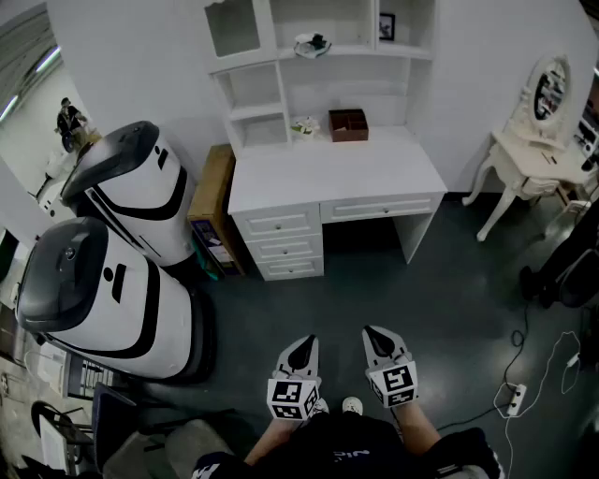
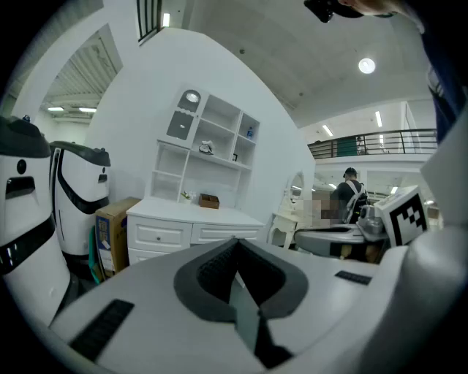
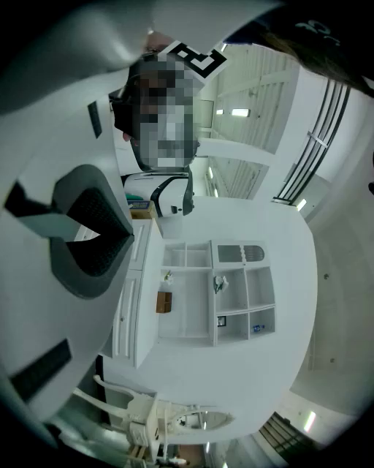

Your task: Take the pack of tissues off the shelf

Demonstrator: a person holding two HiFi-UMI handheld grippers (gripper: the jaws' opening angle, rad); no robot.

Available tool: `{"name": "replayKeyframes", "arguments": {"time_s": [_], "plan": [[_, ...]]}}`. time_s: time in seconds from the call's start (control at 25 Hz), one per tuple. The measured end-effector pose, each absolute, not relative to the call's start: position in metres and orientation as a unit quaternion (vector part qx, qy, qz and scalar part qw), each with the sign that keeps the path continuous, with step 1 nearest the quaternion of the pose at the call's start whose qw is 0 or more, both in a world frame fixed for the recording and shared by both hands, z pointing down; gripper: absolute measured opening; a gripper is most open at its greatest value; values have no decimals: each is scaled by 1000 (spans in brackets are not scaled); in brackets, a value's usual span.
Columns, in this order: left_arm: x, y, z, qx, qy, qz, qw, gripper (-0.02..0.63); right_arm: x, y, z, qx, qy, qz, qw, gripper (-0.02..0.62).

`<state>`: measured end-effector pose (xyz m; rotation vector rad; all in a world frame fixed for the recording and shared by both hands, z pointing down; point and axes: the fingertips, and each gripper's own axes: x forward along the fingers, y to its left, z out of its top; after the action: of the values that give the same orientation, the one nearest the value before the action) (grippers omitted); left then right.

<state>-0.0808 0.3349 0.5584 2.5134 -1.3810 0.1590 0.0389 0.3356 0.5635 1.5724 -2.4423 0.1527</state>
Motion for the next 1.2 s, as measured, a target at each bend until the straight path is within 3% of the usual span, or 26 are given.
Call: {"name": "replayKeyframes", "arguments": {"time_s": [0.36,0.4,0.48,0.56,1.2], "plan": [[-71,353,560,868,-476,41,135,5,43,346,562,533,-838,51,102,11],[-71,354,559,870,-472,37,139,36,41,348,563,528,-842,61,95,32],[-69,354,557,876,-457,25,150,243,32,351,562,499,-859,74,83,306],[-70,355,556,878,-452,16,155,307,28,353,562,480,-870,79,75,406],[-101,348,575,884,-441,46,150,330,36,352,576,575,-811,88,55,388]]}}
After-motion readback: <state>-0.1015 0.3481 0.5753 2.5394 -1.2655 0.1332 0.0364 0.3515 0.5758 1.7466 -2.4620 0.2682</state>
